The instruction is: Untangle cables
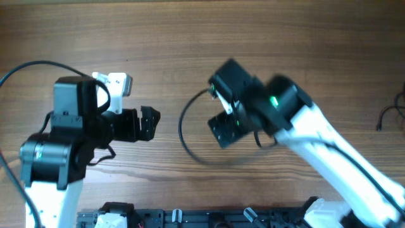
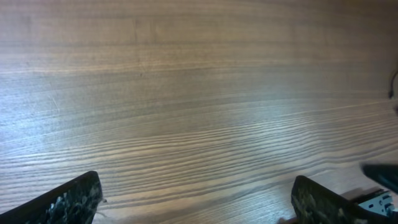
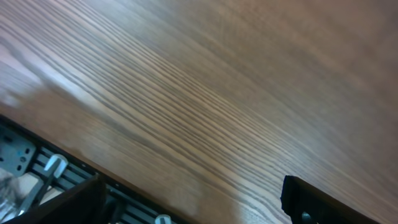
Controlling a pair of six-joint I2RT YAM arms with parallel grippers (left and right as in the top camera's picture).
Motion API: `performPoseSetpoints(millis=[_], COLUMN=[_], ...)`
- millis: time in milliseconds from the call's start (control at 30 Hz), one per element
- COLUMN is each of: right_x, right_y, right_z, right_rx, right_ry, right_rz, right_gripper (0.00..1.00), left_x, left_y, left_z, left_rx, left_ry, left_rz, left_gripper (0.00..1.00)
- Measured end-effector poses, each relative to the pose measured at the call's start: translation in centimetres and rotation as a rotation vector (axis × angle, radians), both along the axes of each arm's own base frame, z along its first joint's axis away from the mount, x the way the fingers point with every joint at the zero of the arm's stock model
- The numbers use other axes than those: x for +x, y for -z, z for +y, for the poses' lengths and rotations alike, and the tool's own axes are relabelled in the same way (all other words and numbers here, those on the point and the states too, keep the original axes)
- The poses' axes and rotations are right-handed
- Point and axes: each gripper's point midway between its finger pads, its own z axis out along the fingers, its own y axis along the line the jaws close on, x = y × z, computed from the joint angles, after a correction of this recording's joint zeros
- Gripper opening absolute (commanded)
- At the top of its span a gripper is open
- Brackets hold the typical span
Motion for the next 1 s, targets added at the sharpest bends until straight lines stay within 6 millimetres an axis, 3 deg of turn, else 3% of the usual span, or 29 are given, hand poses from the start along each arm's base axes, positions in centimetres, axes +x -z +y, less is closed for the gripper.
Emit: performPoseSetpoints(millis=[33,133,233,300,400,567,667,733,800,867,1000], right_x=[-0.8,-3.9,-7.4,-9.1,-9.9,-6.9,-4.1,-3.5,-3.3,-2.7,-3.3], right_y=[-1.0,-7.2,-11.3,-12.4,-13.1,-10.3,-10.0,-9.3,-9.6,-11.6,-18.0], right_z=[0.0,-2.3,-7.0,-10.7,-14.3,-17.0,-15.2,-14.1,-12.7,-9.8,-1.0], right_rx=[0.012,0.141,0.261,0.334,0.447,0.341,0.291,0.219,0.238,0.346,0.631], right_ry=[-0.007,0.036,0.099,0.156,0.268,0.517,0.533,0.453,0.396,0.314,-0.078], right_rz=[-0.035,-0.254,-0.388,-0.429,-0.480,-0.643,-0.820,-0.851,-0.855,-0.887,-1.080], right_gripper=[0.89,0.88,1.00,1.00,1.00,1.00,1.00,0.99,0.91,0.89,0.98], left_x=[-0.4,-2.0,-3.2,-4.2,-5.0,-5.0,-5.0,-5.0,-5.0,-5.0,-5.1], left_y=[-0.5,-2.4,-3.8,-4.7,-5.4,-5.3,-5.3,-5.3,-5.3,-5.3,-5.1], left_z=[0.0,0.2,0.5,0.7,0.9,0.9,0.9,0.9,0.9,0.9,1.0], left_rx=[-0.001,-0.004,0.002,0.007,0.007,0.008,0.010,0.012,0.012,0.012,0.016], left_ry=[0.002,0.011,0.013,0.009,0.005,0.005,0.008,0.006,0.006,0.006,0.004], left_rz=[-0.023,-0.117,-0.194,-0.248,-0.286,-0.284,-0.287,-0.286,-0.286,-0.285,-0.277], left_gripper=[1.00,1.00,1.00,1.00,1.00,1.00,1.00,1.00,1.00,1.00,1.00])
